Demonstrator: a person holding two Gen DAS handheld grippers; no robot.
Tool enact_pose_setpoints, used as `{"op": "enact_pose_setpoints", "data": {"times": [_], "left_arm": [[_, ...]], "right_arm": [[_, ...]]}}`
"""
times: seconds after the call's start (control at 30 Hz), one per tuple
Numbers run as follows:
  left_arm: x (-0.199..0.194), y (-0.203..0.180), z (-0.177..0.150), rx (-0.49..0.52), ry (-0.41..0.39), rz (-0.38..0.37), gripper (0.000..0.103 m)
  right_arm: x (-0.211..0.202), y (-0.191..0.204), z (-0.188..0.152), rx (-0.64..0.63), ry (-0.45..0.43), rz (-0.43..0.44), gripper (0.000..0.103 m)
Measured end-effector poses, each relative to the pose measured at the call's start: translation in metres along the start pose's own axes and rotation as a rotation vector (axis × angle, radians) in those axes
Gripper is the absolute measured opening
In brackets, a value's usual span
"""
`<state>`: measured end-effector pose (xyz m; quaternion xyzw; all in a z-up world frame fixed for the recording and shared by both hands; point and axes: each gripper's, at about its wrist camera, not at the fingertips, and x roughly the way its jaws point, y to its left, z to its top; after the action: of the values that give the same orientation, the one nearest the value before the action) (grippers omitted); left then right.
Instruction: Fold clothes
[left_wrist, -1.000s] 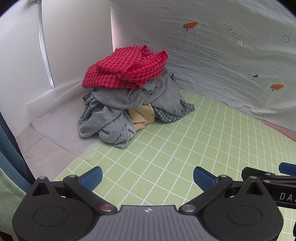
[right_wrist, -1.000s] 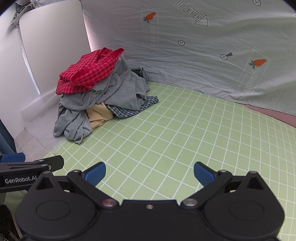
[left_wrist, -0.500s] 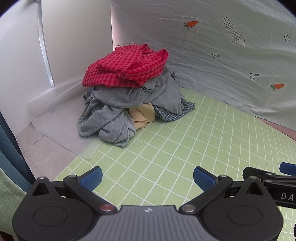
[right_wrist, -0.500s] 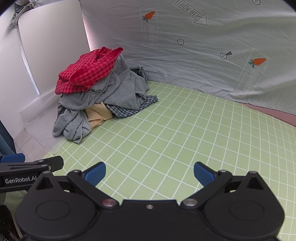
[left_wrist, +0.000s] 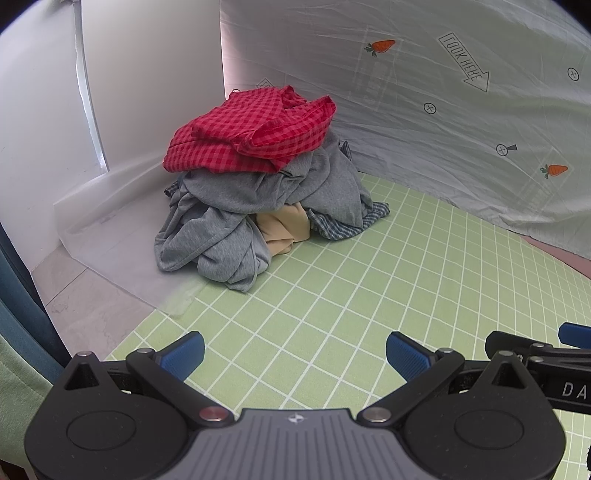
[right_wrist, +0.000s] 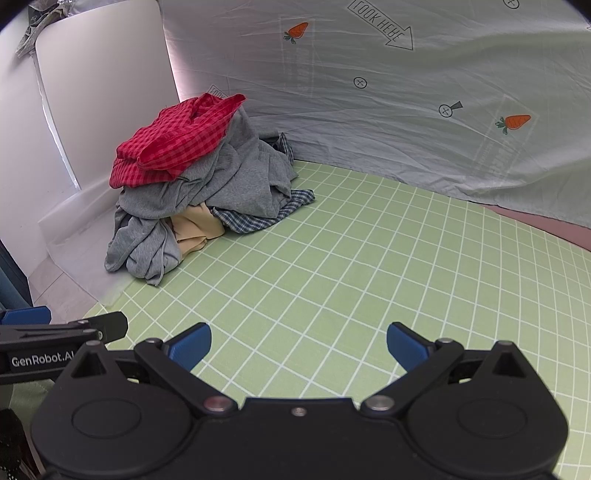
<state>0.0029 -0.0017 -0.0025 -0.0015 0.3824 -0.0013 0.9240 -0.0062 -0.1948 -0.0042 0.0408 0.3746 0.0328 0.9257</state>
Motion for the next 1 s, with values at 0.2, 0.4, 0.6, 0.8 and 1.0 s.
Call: {"op": "enact_pose_setpoints", "data": {"times": [0.2, 0.4, 0.6, 0.8, 1.0], "left_arm": [[-0.0008, -0.0002, -0.0013, -0.001, 0.001, 0.0, 0.103], [-0.0012, 0.0001, -0.0023, -0.002, 0.003, 0.0, 0.103], [-0.0011, 0.0004, -0.0024, -0.003, 0.006, 0.0, 0.103], [-0.0002, 0.0022, -0.0022, -0.005, 0.009, 0.001, 0.103], [0.002, 0.0034, -0.0032, -0.006, 0.024, 0.003, 0.103]], "right_arm": [[0.0, -0.0007, 0.0001, 0.002, 0.0, 0.001, 0.102], [-0.0004, -0.0012, -0.0001, 0.002, 0.001, 0.002, 0.102], [-0.0004, -0.0006, 0.0, 0.001, 0.002, 0.004, 0.102], [0.0001, 0.0009, -0.0009, 0.001, 0.005, 0.004, 0.102], [0.0028, 0.0016, -0.0006, 0.001, 0.013, 0.005, 0.102]]}}
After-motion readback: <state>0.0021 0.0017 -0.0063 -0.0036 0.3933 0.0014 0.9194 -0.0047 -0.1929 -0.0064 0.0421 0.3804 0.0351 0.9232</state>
